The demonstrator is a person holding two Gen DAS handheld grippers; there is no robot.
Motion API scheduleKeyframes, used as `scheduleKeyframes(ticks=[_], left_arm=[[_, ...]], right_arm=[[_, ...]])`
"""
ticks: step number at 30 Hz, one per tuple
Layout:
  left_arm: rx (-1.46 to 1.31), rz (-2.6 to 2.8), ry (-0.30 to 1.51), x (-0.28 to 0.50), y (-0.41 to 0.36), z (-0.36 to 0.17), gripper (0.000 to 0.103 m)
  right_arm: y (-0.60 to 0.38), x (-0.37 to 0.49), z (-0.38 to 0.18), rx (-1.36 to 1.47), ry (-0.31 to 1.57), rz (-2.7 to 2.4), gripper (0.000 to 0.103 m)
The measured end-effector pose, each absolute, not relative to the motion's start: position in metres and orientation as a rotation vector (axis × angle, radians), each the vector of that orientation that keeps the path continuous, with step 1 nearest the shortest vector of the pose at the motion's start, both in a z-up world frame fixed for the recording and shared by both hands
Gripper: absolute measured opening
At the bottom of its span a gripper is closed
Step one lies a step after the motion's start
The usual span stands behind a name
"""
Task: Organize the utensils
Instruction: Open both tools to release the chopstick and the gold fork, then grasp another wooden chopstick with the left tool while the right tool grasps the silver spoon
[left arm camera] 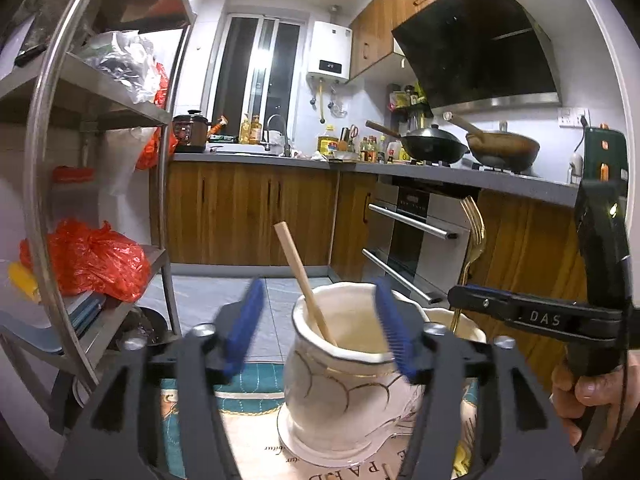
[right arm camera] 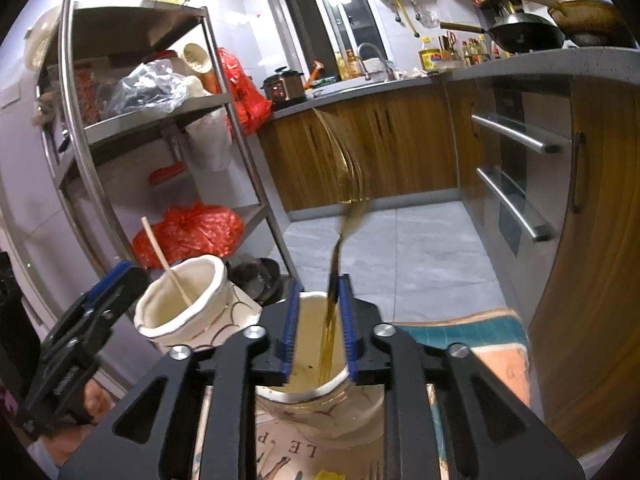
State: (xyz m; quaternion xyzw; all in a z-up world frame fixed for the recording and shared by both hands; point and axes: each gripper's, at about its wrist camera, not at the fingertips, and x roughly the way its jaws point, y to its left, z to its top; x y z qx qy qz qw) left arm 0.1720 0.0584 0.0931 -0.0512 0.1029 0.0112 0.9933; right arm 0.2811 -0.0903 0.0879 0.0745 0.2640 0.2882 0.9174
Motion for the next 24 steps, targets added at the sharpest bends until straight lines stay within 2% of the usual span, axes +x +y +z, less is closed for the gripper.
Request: scheduleKeyframes(ticks=[2,10,24], left_arm=[[-0.115,0.026,0.216,0.167,0.061,0.094,0.072],[-0.185,0.029,0.303,0.148,0.075,0.088,0.075],[-0.200,0.090,0.479,0.125,0.090,0.041,0.074]], right_arm=[[-0.093,0.280,0.088,0.159,0.545,0.596,0.034],[-0.109,0.266,0.096,0.152,0.521,0.585,0.050],[-0.145,0.227,0.088,0.107,0.546,0.536,0.051]])
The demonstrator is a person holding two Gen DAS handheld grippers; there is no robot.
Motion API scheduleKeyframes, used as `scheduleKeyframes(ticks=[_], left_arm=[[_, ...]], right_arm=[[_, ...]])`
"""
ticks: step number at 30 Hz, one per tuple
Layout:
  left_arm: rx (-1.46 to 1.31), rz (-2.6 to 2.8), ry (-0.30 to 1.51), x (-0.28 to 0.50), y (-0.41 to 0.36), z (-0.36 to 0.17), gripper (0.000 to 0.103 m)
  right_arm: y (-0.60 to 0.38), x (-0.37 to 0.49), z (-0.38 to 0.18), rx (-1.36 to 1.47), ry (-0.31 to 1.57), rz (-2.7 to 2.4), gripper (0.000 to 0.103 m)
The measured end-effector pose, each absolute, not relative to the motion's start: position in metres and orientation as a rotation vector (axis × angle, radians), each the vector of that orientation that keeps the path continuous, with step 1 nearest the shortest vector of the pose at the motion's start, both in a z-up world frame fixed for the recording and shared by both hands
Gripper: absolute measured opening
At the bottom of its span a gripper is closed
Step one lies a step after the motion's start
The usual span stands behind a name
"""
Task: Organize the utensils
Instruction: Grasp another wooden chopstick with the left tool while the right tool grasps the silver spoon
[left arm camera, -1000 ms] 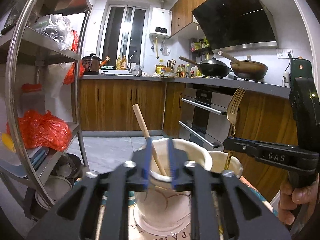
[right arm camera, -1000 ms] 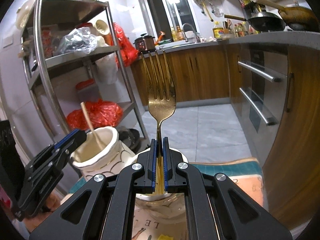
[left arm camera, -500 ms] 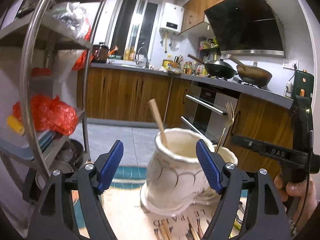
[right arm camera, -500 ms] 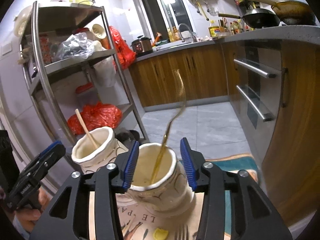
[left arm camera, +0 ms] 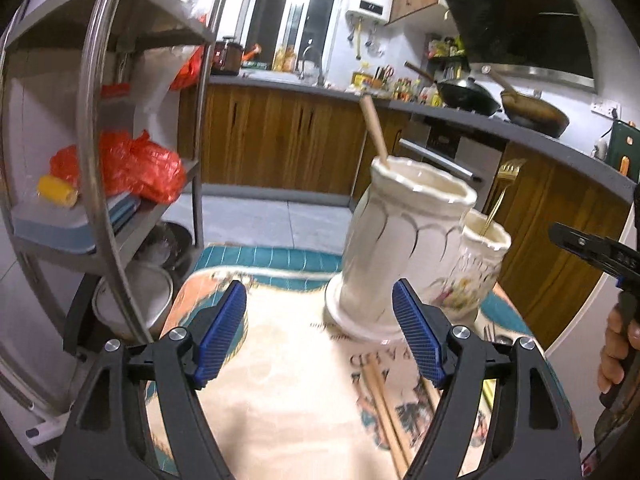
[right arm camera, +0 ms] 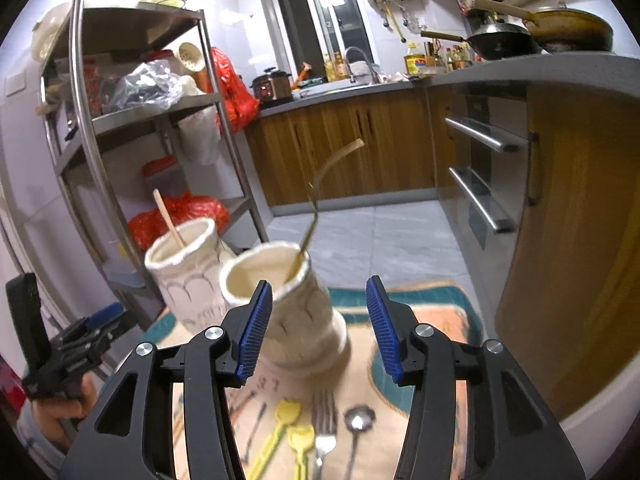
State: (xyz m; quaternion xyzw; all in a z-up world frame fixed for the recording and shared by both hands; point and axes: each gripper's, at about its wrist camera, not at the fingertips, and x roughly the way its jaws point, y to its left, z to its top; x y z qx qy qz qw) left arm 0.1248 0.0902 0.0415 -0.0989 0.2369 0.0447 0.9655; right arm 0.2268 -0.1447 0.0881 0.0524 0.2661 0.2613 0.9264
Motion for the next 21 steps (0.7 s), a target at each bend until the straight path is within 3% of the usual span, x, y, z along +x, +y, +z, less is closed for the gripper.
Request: scheduleKeyframes(ticks=[2,6,11,13,21], left_arm=[[-0.198,0.081,0.519,0.124,0.089,0.034,0.071],[-0.181,0.027,0.601,0.125,0.082,0.021,0.052],[-0.140,-0.047,0.684,0.125,0.068,0.007,0.039],[-0.129,-0.068,0.708,0.125,0.064,0.003,0.037],[-0.076,-0.117,0.776,0.125,0.048,-0.009,0.036]], right_arm=[[-0.150,0.221,0.080,0.102,0.574,0.537,0.051],[-0.156,0.213,0.058,0.070,0.649,0.531,0.049],[-0.155,0.208,0.028,0.009,0.764,0.527,0.036],[-0.154,0.209,0.017,-0.003,0.804,0.525,0.030],[-0.147,0.214,-0.004,-0.033,0.877,0.534,0.027]])
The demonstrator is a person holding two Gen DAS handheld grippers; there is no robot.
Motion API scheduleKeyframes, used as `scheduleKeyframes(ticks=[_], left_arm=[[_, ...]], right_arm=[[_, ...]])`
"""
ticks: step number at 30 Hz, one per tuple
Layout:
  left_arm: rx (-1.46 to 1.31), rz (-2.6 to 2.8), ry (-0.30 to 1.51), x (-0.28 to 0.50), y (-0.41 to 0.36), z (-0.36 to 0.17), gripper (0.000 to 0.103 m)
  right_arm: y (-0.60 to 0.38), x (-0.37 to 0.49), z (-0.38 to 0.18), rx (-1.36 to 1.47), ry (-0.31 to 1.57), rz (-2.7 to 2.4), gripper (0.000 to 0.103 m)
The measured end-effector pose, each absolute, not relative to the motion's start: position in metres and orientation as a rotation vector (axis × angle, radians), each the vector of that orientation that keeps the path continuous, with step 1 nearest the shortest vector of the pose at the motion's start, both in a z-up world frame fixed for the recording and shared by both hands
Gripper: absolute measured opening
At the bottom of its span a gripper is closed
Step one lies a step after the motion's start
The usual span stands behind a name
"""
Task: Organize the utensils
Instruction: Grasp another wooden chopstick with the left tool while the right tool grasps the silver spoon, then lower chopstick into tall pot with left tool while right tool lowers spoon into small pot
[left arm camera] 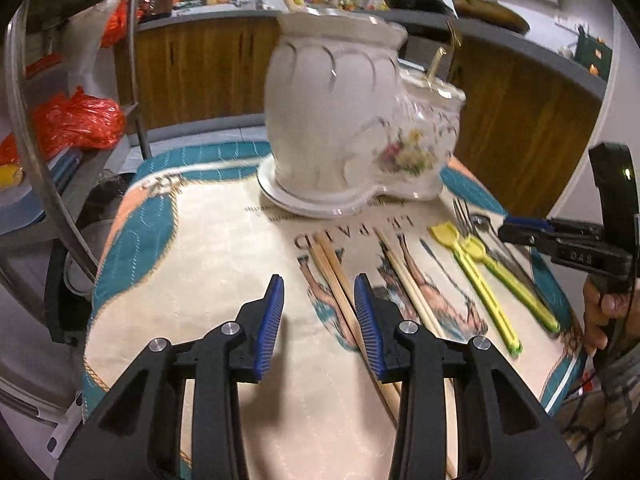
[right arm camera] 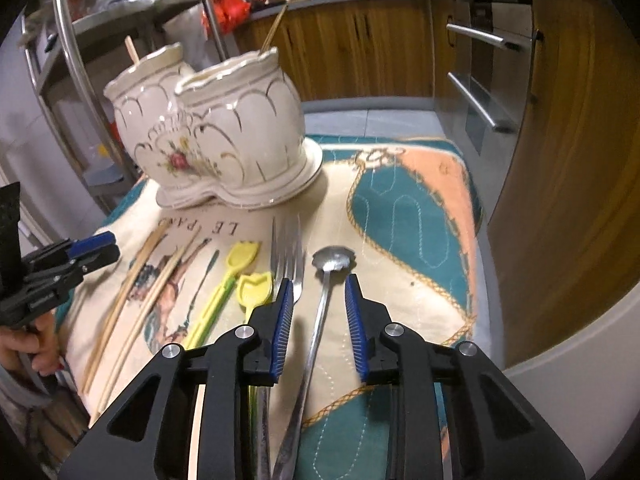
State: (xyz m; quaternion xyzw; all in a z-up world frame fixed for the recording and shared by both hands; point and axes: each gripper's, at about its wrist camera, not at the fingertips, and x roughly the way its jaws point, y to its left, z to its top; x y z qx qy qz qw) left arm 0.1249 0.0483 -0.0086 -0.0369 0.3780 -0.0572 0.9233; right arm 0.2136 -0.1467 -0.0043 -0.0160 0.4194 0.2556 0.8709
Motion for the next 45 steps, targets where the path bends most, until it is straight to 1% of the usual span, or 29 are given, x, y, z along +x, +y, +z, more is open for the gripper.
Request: scheduleKeyframes(ticks=[6,13,19,27,33,35,36,37,39,40,41,45], left_arm=[[-0.009,-0.120,0.838,0.122,0.035,-0.019,0.035],[-0.011,-0.104,0.853,0.122,0.039,-0.019,0.035],[0.034,-0.102,0.904,0.133,0.035,-0.017,0.035],[0.202,-0.152,1.069,0.150,0.023,-0.011,0.035],[0.282,-0.218,1.256,0.176,0.021,-0.008,0.035],[0.289,-0.226,1.293,0.182,0.021,-0.007,0.035],[0.294,-0.230,1.304,0.182,0.021,-0.008,0.034],[0.294,-0.234,1.310,0.183,0.021,-0.007,0.033],[0.274,-0.254,1.305,0.180,0.022,-0.006,0.018],[0.269,-0.251,1.295,0.180,0.022,-0.006,0.014],[0.263,-0.237,1.274,0.178,0.024,-0.006,0.011],[0.198,-0.215,1.227,0.171,0.032,-0.006,0.007]], right_arm=[[-0.144,0.214,-0.011,-0.052,0.902,0.538,0.024],[-0.144,0.213,-0.013,-0.067,0.904,0.527,0.017],[-0.135,0.212,-0.013,-0.132,0.901,0.505,0.015],[-0.115,0.223,-0.005,-0.282,1.010,0.500,0.015],[-0.103,0.236,-0.002,-0.375,1.126,0.482,0.015],[-0.102,0.239,-0.002,-0.370,1.135,0.474,0.013],[-0.102,0.239,-0.002,-0.363,1.136,0.476,0.009],[-0.102,0.240,-0.002,-0.349,1.134,0.479,0.007],[-0.105,0.240,-0.002,-0.331,1.110,0.476,0.005],[-0.106,0.239,-0.003,-0.318,1.100,0.476,0.005],[-0.108,0.239,-0.003,-0.302,1.092,0.476,0.004],[-0.120,0.242,0.000,-0.225,1.063,0.476,0.004]])
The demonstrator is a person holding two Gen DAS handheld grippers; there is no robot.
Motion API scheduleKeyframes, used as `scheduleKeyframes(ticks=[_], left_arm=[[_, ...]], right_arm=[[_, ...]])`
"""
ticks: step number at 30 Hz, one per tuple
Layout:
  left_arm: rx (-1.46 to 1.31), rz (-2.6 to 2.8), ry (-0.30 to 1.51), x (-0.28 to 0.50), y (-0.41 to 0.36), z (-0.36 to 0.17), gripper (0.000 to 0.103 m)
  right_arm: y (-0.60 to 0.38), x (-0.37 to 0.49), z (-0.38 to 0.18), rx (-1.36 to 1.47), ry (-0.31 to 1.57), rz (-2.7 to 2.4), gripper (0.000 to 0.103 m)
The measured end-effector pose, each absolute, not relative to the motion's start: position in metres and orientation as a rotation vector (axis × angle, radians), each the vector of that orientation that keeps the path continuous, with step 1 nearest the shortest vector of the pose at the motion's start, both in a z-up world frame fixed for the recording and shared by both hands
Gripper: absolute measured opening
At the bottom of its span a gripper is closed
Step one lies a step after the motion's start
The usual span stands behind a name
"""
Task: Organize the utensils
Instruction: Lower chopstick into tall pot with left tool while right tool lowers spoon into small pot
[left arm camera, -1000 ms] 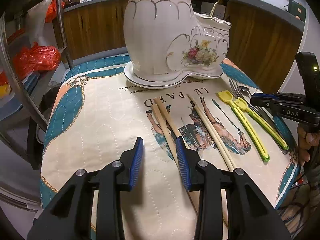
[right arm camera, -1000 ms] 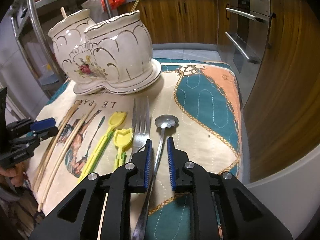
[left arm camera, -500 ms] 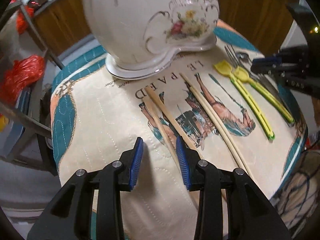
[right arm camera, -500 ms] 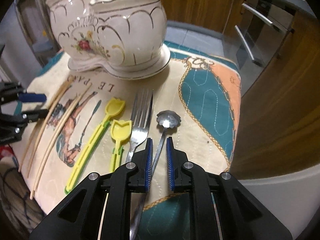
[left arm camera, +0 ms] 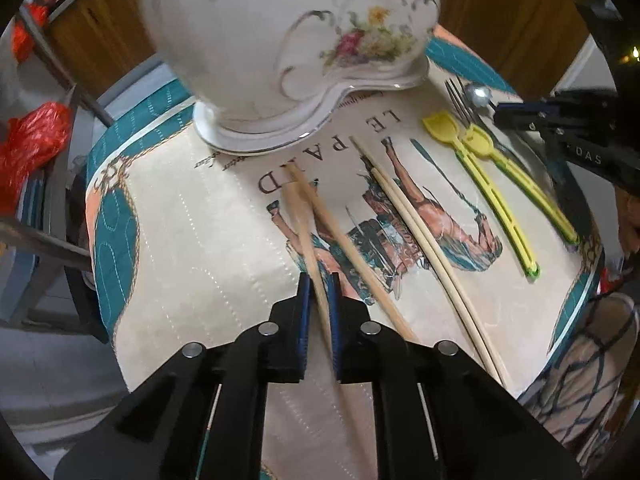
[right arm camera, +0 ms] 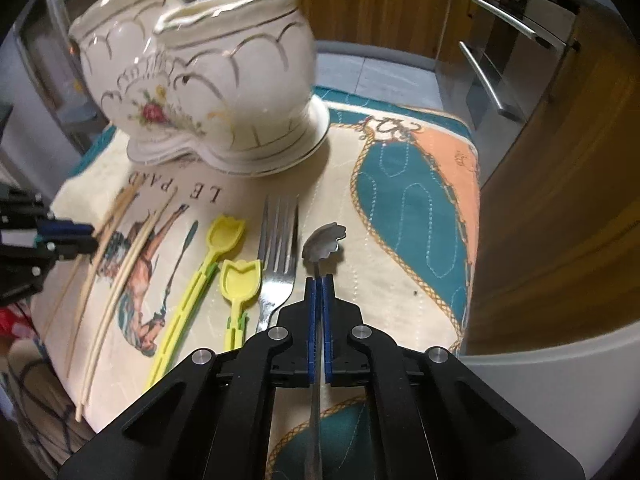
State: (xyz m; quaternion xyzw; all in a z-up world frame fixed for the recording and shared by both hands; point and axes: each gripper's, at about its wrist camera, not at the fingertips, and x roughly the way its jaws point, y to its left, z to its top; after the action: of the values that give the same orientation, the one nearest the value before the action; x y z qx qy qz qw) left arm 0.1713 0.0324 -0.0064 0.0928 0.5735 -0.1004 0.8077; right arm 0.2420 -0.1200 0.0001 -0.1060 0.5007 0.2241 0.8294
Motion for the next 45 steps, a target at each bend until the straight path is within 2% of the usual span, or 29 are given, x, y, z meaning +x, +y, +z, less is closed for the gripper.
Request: scheduleKeyframes(ticks=[5,16,33,45], left_arm=[[0.070,-0.203,1.135,0.163,0.059,-0.003,0.005],[-0.114,-0.217,0.834,0.126,0.074,0.043,0.005],[-0.135,-0.195,0.633,0.126,0.051,0.083,0.005],[-0.348,-0.146,0.389,0.141,0.077,0.104,0.005]], right_arm=[[-0.134,0.241,0.013,-0.129,1.007,0.507,0.004],[-0.148,0.212,0.044,-0.022,0.832,0.590,0.002],[-0.139,0.205,0.069,0.020,0.723,0.639,0.002],[-0.128,0.205,0.110,0.067,0.469,0.648,0.002]])
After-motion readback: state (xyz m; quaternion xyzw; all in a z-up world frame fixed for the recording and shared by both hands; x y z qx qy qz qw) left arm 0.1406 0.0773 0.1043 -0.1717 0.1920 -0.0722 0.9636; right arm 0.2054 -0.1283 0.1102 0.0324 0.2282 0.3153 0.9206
